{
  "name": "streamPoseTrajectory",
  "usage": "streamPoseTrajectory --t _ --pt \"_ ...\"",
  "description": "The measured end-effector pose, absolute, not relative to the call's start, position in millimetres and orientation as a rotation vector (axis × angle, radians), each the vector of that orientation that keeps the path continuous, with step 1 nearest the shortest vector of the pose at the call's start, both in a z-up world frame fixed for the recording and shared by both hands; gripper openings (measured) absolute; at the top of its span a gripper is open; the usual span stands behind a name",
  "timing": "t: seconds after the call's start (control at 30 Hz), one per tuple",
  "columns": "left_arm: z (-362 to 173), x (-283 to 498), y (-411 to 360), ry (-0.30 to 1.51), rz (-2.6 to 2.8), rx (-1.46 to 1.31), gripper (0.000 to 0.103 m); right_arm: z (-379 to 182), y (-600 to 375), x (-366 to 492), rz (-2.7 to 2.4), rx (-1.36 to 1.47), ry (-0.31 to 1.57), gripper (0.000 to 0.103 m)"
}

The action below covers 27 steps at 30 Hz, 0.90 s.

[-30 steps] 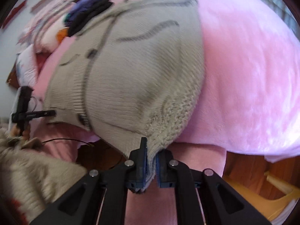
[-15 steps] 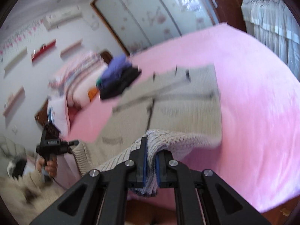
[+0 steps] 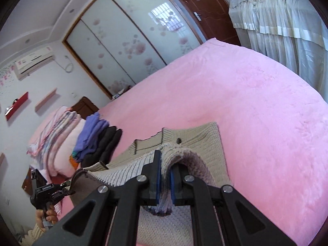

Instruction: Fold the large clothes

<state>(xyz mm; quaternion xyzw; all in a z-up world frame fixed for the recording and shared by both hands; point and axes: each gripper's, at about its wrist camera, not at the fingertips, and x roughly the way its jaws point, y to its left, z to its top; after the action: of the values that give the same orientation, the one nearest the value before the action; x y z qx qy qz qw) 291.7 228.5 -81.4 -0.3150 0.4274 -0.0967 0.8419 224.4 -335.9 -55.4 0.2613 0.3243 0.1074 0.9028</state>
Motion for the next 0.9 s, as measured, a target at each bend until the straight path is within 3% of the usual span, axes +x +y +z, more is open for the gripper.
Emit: streamPoseTrajectory --t 0.13,0.27,0.3,0.33,0.37,0.4,0.43,0.47,0.5,0.63,0.9 --pt "-128.5 333.6 219.6 0.988 -0.152 -0.653 0.013 -84.4 -336.8 262.9 0.170 0.566 0.743 0.006" --pt "-181.1 355.2 219.7 1.114 -0.134 -0.678 0.024 -131.5 -337.2 301.0 0.102 0.617 0.895 0.012" --pt "-188.6 357.7 221.5 1.127 -0.147 -0.698 0.026 -142.2 -337.0 306.6 0.089 0.619 0.937 0.016" --pt "-191.9 358.4 223.4 1.125 -0.160 -0.715 0.027 -150.3 -337.3 308.6 0.090 0.628 0.966 0.030" --pt "-192.1 358.3 224.6 1.119 -0.180 -0.724 0.029 -158.8 -338.5 311.8 0.089 0.648 1.000 0.038" --pt "-190.1 357.1 225.5 1.112 -0.206 -0.729 0.039 -161.3 -340.0 311.0 0.090 0.661 1.008 0.044" --pt "-187.6 354.1 226.4 1.106 -0.223 -0.730 0.048 -161.7 -342.2 308.4 0.099 0.679 0.999 0.045" --pt "-183.1 351.0 227.9 1.095 -0.235 -0.727 0.065 -160.1 -344.3 305.1 0.114 0.689 0.990 0.045" --pt "-177.9 348.1 230.6 1.071 -0.239 -0.727 0.073 -157.4 -346.7 301.5 0.141 0.698 0.976 0.046" --pt "-155.5 339.8 243.6 0.997 -0.289 -0.726 0.074 -142.6 -350.9 294.0 0.166 0.652 0.927 0.046" --pt "-146.4 342.5 228.6 1.004 -0.201 -0.259 0.074 -117.0 -329.0 304.9 0.169 0.378 0.867 0.046"
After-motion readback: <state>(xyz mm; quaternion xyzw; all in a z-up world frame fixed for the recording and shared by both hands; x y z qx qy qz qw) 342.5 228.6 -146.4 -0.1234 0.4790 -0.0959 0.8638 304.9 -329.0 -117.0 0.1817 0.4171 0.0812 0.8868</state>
